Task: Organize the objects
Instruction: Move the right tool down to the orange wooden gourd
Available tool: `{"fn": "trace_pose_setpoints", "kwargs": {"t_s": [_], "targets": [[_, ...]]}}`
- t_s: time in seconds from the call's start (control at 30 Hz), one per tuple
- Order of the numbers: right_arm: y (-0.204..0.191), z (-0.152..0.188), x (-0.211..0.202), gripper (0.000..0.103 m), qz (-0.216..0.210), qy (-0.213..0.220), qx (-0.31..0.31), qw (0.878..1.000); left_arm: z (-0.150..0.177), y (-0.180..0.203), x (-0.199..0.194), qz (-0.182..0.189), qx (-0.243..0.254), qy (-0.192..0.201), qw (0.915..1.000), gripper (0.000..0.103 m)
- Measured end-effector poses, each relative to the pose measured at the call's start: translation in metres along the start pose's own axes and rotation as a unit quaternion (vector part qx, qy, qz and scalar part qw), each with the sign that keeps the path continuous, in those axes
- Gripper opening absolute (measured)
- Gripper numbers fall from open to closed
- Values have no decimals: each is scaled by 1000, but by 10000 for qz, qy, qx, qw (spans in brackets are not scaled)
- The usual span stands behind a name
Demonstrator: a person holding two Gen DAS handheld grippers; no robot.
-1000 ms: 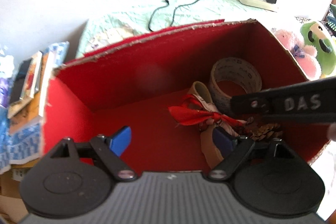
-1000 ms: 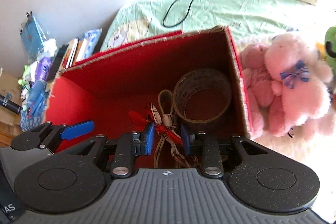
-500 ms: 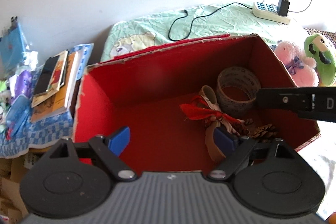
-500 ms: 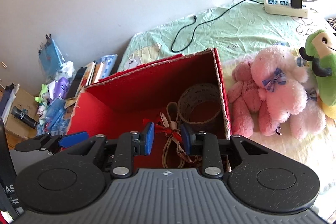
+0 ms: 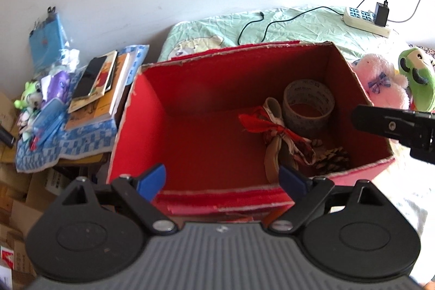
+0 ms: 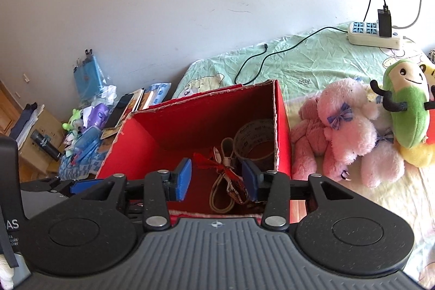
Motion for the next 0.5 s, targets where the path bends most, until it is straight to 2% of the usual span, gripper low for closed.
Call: {"fn": "trace_pose_setpoints", "kwargs": {"t_s": [0.3,0.5], "targets": [[10,23,-10,44,-262,-344,-49,9991,25,11,-15,-231,-267,-67,9994,95],[13,40,-15,45,-380,-600,-76,9974,43,18,-14,-346,-421,-258,9982,95]]}}
Point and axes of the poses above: each gripper's, at about its wrist camera, not at the fingertips, and x roughly the way its jaws point, y to its right, z to its underside, the point moved 4 cm from there along x, roughly the way its jaws point, and after that the axes turned 8 degrees about -x, right-handed, at the moved point
